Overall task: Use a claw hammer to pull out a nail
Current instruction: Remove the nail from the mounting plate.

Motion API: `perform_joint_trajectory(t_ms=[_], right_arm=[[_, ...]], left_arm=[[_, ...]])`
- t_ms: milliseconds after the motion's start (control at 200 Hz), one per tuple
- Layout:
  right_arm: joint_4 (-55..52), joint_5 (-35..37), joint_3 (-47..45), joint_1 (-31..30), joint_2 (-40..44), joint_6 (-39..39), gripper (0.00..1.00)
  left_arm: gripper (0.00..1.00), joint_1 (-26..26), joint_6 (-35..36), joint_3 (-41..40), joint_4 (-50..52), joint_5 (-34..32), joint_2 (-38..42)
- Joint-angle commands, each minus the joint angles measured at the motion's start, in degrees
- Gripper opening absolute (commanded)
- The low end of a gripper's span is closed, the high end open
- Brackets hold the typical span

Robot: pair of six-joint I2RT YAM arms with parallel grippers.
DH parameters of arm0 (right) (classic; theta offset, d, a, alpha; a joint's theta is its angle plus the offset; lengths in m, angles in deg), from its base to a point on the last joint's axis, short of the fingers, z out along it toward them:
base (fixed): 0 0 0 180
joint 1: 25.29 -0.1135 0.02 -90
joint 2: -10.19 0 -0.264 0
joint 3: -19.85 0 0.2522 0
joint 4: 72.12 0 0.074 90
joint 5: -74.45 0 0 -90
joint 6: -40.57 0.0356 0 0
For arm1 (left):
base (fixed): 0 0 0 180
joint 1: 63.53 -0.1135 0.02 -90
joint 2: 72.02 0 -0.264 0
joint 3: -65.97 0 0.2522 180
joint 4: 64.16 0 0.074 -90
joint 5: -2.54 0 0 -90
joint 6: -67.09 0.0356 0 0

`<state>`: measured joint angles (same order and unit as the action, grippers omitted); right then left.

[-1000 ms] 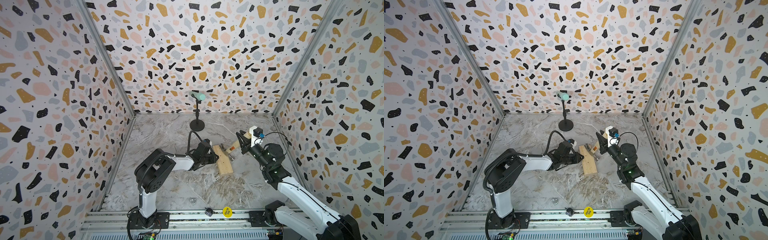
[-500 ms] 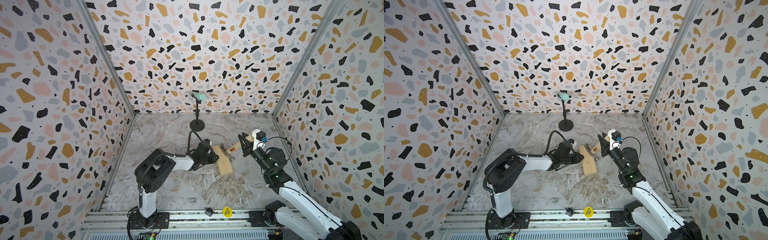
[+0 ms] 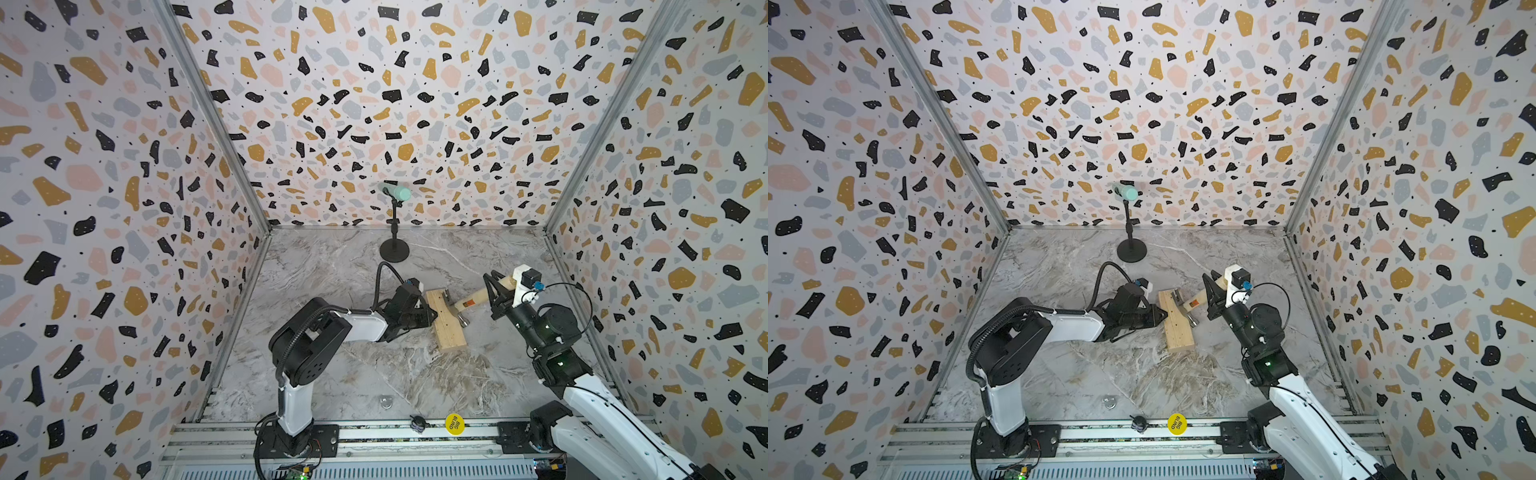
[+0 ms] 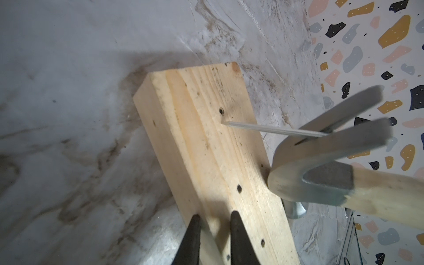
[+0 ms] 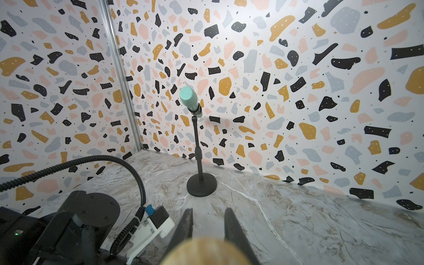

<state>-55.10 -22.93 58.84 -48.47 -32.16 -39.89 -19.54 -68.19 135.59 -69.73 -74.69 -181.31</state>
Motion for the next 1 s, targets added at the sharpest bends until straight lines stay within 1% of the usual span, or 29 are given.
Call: perform_joint_trajectory(t_ms=[0,285,991], right_arm=[[-0.79,-0.04,0.25,-0.20,1.59,3.55,0.00],[0.61,0.88,2.64,-0.11,2.47,5.37,0.00],[-2.37,4.04,10.77,-0.02,3.68,3.03,0.00]], left_arm=[[0.18,0.46,0.02,-2.17,6.77,-0.60,-0.83],[0.19,0.48,0.29,-2.24,6.95,-0.61,-1.17],[0.18,0.48,0.63,-1.36,7.47,-0.47,-1.05]])
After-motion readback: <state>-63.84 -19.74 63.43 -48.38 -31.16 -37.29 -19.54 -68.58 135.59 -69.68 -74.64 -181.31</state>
